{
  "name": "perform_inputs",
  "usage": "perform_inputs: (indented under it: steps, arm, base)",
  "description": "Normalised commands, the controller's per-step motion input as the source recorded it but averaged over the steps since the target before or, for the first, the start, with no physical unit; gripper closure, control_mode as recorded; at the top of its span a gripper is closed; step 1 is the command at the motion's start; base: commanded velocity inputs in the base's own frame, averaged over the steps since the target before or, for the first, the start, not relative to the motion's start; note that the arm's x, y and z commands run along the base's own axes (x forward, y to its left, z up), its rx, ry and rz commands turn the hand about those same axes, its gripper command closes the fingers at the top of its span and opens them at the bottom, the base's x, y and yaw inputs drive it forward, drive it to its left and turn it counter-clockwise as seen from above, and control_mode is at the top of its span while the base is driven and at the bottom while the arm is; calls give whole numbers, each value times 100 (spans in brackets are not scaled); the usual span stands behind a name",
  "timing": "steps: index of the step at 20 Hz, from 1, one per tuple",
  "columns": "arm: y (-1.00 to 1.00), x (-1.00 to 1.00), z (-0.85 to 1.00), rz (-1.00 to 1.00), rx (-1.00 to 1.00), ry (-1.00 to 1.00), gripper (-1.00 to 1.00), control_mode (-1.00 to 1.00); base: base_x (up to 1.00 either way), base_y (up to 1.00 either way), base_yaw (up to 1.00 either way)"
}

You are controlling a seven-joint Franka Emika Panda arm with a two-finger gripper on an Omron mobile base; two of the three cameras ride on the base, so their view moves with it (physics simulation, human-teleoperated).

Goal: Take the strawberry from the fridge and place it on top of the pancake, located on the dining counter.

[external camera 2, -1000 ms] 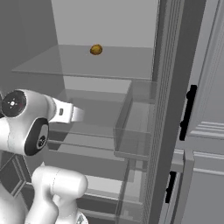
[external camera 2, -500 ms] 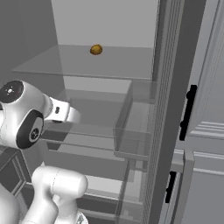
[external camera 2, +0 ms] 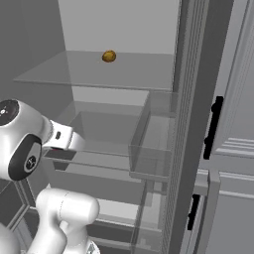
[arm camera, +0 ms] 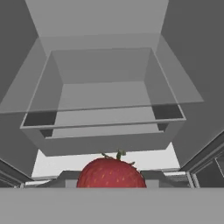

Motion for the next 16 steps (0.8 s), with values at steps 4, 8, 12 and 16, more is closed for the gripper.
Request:
perform_inputs:
  steps: [4, 8, 12, 16]
  arm:
    - [13, -9, -29, 0, 6, -2, 100, -100]
    - [3, 0, -40, -1, 2, 0, 100, -100]
    - [0, 0, -45, -6, 0, 0, 100, -100]
    - [0, 0, -7, -1, 0, 0, 100, -100]
  base:
    - [0, 0, 0]
    - [0, 0, 0]
    - [0, 0, 0]
    - [0, 0, 0]
